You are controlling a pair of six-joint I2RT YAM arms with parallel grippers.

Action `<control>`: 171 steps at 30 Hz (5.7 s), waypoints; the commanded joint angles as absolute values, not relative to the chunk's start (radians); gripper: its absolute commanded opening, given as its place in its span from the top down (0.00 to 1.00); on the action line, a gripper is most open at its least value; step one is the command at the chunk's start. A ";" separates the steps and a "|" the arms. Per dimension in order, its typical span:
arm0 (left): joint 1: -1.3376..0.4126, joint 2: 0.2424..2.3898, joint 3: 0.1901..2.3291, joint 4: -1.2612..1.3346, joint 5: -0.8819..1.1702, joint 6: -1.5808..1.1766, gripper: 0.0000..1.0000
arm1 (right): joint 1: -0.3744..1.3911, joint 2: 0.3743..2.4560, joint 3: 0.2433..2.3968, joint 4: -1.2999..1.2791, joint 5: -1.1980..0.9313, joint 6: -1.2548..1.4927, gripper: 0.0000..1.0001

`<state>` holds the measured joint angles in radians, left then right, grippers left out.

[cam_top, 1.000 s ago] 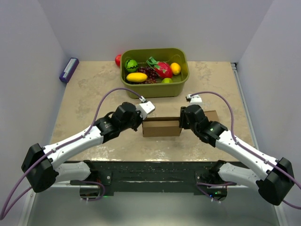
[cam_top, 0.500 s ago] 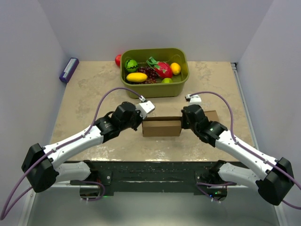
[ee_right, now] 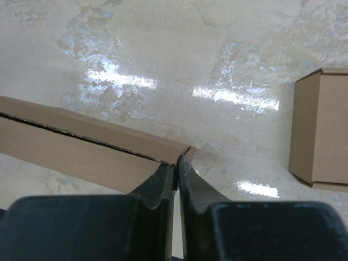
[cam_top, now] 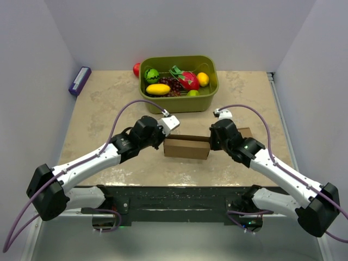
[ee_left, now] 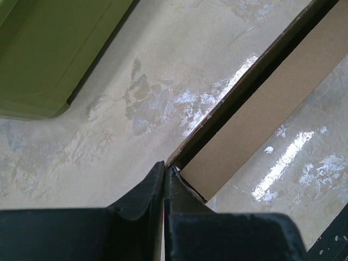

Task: Fold the paper box

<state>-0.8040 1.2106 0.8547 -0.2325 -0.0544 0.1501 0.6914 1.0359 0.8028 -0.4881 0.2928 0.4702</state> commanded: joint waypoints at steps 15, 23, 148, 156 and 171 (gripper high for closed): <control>-0.755 1.261 0.923 -0.307 0.153 0.258 1.00 | 0.692 1.005 0.913 -0.522 0.279 0.253 0.34; -0.719 1.264 0.934 -0.319 0.198 0.276 1.00 | 0.693 1.048 0.910 -0.506 0.307 0.271 0.49; -0.434 1.643 1.094 0.086 0.608 0.084 1.00 | 0.693 1.046 0.876 -0.469 0.202 0.233 1.00; -0.523 1.583 1.040 0.038 0.398 -0.024 1.00 | 0.693 1.057 0.879 -0.485 0.255 0.247 1.00; -0.568 1.395 0.838 0.150 0.226 -0.224 1.00 | 0.692 1.071 0.877 -0.495 0.271 0.258 1.00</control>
<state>-0.5514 1.4464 0.8833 0.1184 0.2489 -0.1589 0.6914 1.0676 0.8700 -0.5339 0.2523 0.2462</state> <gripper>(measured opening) 0.018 0.010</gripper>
